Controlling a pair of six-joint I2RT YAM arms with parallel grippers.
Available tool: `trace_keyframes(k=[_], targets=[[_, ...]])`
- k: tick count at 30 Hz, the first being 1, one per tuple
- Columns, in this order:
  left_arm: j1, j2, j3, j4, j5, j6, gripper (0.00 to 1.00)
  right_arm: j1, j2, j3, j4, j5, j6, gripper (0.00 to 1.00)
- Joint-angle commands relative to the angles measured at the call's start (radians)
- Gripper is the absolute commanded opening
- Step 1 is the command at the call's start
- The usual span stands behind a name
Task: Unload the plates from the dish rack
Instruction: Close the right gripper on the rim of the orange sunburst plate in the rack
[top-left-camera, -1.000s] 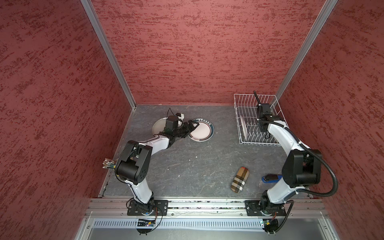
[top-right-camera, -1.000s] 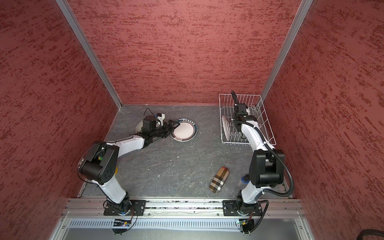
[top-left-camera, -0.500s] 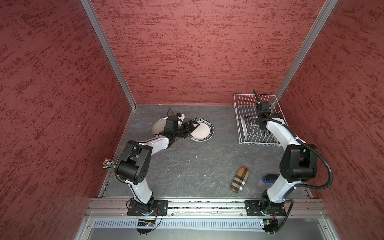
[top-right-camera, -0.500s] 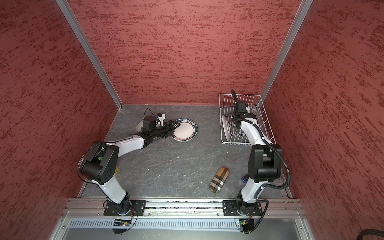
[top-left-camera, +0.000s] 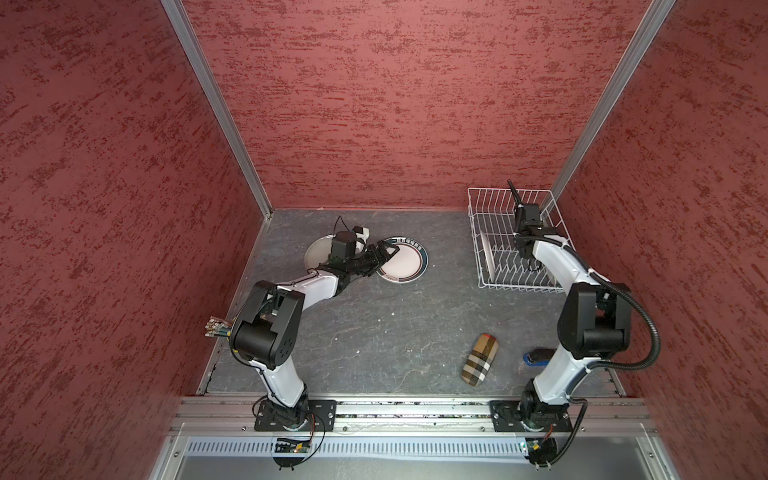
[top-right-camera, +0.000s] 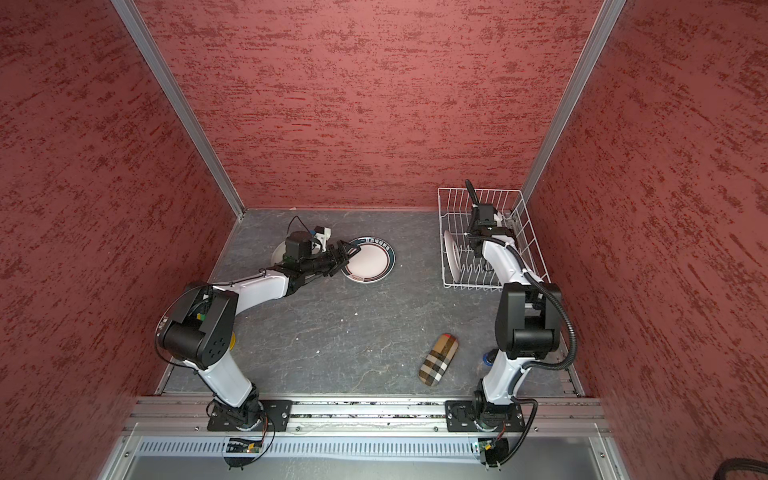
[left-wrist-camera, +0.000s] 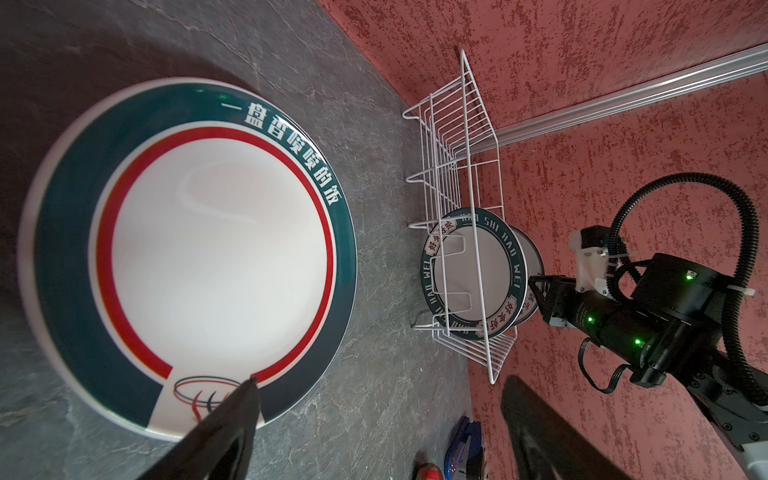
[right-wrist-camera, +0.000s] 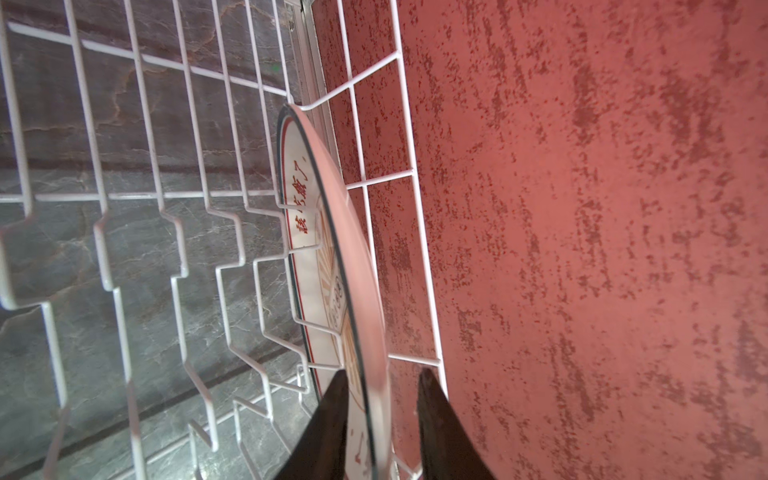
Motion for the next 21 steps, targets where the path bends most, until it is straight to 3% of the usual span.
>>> trace_keyframes(k=[1,11,21], targets=[[0.003,-0.021,-0.005,0.013,0.005,0.010,0.91,-0.006,0.024,0.037,0.008,0.017,-0.026,0.27],[0.002,-0.031,-0.004,0.000,0.004,0.018,0.91,-0.004,0.041,0.028,0.050,0.107,-0.061,0.18],[-0.002,-0.048,-0.008,-0.022,-0.003,0.027,0.92,0.006,0.034,0.000,0.117,0.142,-0.109,0.04]])
